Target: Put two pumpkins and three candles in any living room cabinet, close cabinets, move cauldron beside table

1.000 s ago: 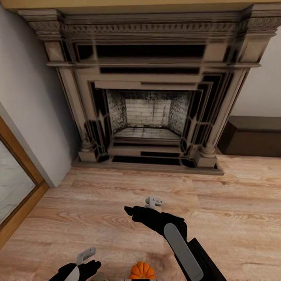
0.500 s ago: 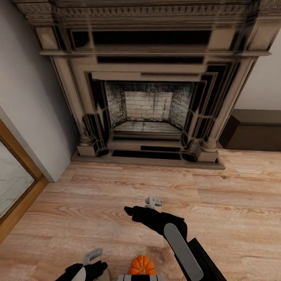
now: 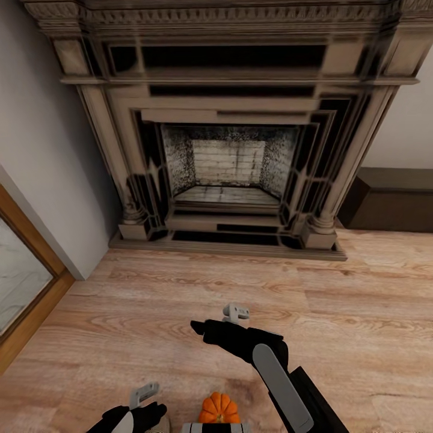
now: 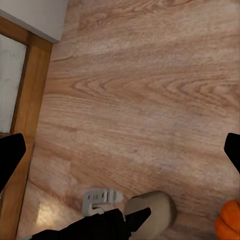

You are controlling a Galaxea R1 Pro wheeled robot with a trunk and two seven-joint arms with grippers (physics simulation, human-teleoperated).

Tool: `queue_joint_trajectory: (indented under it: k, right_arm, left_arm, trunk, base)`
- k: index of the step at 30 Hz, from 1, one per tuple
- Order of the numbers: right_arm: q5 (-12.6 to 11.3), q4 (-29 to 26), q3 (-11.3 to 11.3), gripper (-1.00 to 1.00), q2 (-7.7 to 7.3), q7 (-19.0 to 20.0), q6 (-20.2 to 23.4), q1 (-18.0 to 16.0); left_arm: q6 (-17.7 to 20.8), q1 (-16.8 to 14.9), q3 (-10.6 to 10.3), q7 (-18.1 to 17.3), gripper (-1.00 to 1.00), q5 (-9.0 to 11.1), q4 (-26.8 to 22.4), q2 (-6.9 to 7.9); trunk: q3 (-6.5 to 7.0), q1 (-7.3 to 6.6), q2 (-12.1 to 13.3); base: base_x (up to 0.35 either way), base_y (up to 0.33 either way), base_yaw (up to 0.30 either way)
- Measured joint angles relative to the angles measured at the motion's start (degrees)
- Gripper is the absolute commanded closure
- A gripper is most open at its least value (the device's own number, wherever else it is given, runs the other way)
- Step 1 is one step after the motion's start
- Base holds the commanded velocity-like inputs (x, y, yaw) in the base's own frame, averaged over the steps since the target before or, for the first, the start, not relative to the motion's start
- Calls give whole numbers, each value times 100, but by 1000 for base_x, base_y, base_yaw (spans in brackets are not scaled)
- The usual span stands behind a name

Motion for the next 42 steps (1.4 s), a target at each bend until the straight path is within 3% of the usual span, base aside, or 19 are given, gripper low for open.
queue_joint_trajectory:
  k: [6,15,19,33,38,42]
  right_arm:
    - [0,-5,0,-100,0,0,3,0]
    - [-1,-6,0,-100,-8,0,3,0]
    - [0,-6,0,-100,-15,0,4,0]
    - [-1,-7,0,-100,-17,0,3,0]
    - [0,-13,0,-100,-12,0,4,0]
    - [-1,-14,0,-100,-14,0,3,0]
  left_arm:
    - [-1,0,-5,7,-100,-1,0,0]
    - [-1,0,-7,8,-100,0,0,0]
    - [-1,0,-8,8,-100,-1,0,0]
    - [-4,-1,-2,172,-100,-29,3,-7]
    - [-10,-1,-4,175,-100,-31,4,-8]
    - [-13,-1,-7,173,-100,-34,3,-13]
  trunk:
    - [-133,15,-8]
    - [-134,15,-8]
    - [-222,26,-13]
    - [-222,25,-14]
    - [-332,39,-20]
    - [-333,38,-20]
  base:
    - [0,0,0]
    - [0,0,0]
    - [0,0,0]
    - [0,0,0]
    - [0,0,0]
    - [0,0,0]
